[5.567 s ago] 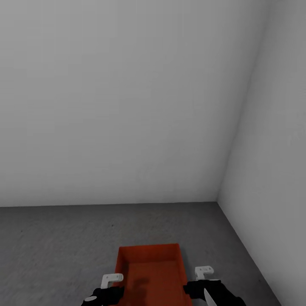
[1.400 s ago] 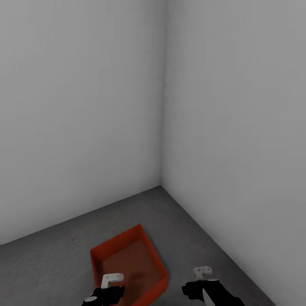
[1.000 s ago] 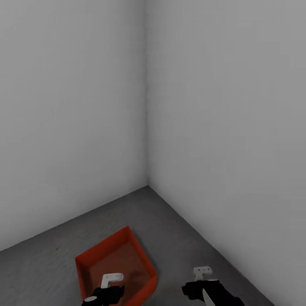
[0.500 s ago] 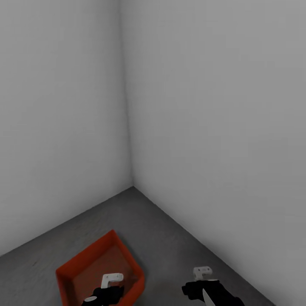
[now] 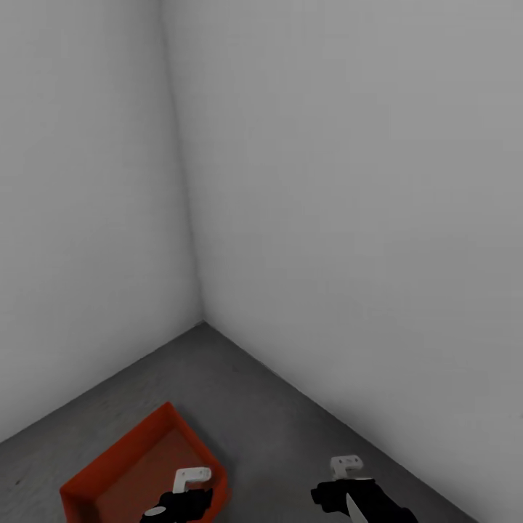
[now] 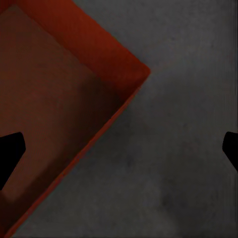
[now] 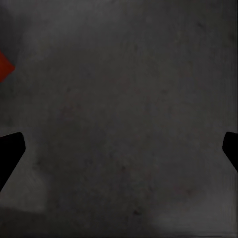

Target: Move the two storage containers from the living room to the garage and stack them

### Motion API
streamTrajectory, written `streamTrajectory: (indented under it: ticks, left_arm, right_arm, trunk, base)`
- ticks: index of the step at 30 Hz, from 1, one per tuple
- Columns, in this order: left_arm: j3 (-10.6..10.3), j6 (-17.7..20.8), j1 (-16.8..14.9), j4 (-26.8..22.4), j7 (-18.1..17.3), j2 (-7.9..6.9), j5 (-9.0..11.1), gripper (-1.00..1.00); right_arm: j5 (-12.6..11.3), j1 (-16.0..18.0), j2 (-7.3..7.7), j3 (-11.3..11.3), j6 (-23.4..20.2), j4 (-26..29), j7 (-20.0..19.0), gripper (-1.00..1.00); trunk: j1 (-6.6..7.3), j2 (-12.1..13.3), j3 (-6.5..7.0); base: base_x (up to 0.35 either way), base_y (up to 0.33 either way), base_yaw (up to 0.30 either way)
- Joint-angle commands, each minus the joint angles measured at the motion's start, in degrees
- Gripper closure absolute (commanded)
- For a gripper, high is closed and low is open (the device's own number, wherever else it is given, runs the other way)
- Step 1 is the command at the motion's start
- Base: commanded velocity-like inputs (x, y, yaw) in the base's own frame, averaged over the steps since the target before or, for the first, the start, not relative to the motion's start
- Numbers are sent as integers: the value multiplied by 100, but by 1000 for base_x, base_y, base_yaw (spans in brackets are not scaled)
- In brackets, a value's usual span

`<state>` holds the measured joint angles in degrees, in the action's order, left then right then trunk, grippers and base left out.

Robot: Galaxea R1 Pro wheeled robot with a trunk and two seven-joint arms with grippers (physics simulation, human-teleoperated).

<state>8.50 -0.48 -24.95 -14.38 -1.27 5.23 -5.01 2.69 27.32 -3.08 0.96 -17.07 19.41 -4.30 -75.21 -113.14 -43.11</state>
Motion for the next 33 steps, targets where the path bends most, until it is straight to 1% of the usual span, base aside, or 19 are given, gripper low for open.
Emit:
streamTrajectory:
  ticks: [1, 17, 27, 33]
  left_arm:
    - [47, -5, -1, -3, -13, 4, -53, -100]
    - [47, -10, -1, -2, -13, 6, -53, -100]
    - [47, -23, 7, 5, 14, 6, -53, -100]
    - [50, -29, 27, 5, 12, 0, -41, -100]
  right_arm:
    - [30, 2, 1, 7, -33, 10, -13, -100]
    - [30, 2, 8, -1, -49, 13, -2, -100]
    - [-7, 2, 49, -33, -38, -27, -4, -100]
    - [-23, 2, 15, -22, 7, -286, 22, -100]
  trunk:
    - [1, -2, -5]
    - [1, -2, -5]
    - [1, -2, -5]
    - [1, -2, -5]
  base:
    - [0, 0, -248]
    - [0, 0, -237]
    - [0, 0, -53]
    - [0, 0, -6]
